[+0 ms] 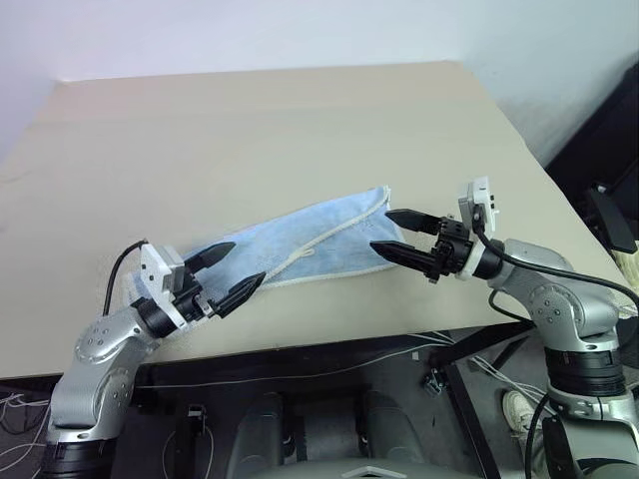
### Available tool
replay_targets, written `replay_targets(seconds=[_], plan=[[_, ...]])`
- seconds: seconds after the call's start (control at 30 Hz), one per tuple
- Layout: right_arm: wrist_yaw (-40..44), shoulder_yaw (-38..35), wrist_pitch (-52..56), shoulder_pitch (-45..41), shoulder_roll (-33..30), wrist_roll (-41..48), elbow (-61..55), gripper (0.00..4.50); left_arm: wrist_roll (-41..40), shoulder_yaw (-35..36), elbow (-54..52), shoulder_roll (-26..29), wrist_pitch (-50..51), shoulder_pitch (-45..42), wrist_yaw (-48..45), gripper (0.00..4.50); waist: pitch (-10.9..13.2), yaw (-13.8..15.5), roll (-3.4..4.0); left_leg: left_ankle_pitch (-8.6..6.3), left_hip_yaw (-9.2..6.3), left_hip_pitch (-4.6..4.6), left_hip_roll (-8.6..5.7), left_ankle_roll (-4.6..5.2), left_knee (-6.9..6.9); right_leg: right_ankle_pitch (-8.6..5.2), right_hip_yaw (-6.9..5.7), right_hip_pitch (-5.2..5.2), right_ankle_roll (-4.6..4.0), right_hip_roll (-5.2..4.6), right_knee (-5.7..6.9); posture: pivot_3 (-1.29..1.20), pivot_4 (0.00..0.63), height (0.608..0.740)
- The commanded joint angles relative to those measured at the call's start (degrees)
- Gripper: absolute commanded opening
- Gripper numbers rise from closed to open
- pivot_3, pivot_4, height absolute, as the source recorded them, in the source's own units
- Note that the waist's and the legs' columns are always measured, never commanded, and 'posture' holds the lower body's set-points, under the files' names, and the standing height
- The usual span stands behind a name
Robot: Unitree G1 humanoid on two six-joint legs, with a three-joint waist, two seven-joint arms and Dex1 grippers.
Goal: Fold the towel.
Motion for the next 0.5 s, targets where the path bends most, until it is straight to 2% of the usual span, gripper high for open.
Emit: replay_targets(seconds=[0.03,0.2,0.5], plan=[[1.0,1.0,-1.3,-2.1,0.1,-0.2,0.9,4.45,-2.0,1.4,-2.7,0.2,0.0,-0.2,0.0,4.5,0.0,0.0,0.0,0.0,0.0,0.0,0.0,0.0,0.0,0.0,0.0,0.0,0.0,0.0,0.0,0.0,0.15,0.74],[1.2,2.5,-3.3,-4.5,0.5,-1.6,3.0,4.45,-2.4,1.1,0.1,0.3,-1.2,-1.9,-2.0,4.5,0.0,0.1,0.0,0.0,0.02,-0.01,-0.02,0.0,-0.04,0.0,-0.01,0.01,-0.01,-0.04,-0.09,0.0,0.15,0.74],[1.3,2.6,-5.6,-5.2,-2.8,-5.5,5.7,4.45,-1.6,-0.9,0.9,-1.0,-1.3,-3.2,-3.0,4.5,0.0,0.1,0.0,-0.04,0.04,-0.08,-0.04,0.08,-0.16,0.02,-0.05,0.06,-0.02,-0.05,-0.4,0.0,0.15,0.74]])
